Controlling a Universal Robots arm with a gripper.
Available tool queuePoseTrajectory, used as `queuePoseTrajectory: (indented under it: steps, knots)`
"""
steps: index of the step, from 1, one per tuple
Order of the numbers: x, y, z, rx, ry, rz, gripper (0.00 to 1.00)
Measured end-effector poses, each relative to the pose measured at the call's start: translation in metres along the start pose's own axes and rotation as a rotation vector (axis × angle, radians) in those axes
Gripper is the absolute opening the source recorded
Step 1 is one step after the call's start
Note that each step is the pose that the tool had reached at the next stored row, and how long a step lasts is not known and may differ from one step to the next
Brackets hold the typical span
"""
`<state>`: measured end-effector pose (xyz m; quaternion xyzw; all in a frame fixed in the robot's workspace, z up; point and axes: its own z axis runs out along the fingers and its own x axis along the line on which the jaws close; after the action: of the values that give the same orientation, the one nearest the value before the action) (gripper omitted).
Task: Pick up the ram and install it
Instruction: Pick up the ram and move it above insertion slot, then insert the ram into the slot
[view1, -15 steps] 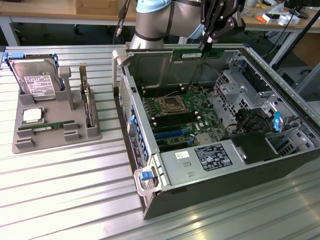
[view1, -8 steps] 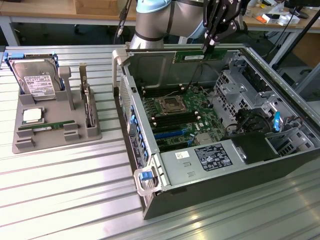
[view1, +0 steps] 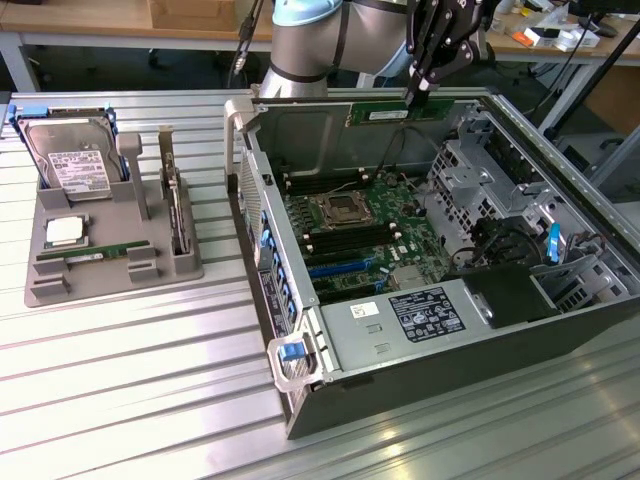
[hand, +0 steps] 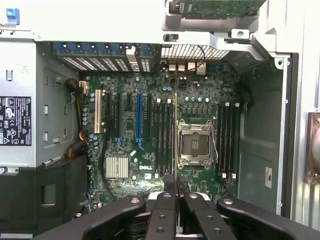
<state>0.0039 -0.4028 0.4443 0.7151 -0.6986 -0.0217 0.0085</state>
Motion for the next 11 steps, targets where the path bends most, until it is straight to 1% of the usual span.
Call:
queuePoseTrajectory:
  steps: [6,9,11]
  knots:
    - [0.000,0.0000,0.0002,0.0000,-0.0001,0.000,0.12]
    - [0.000,-0.0003,0.0060,0.0000,-0.0001,0.000,0.12]
    - [0.000,-0.0019,0.0104,0.0000,0.0000,0.000,0.12]
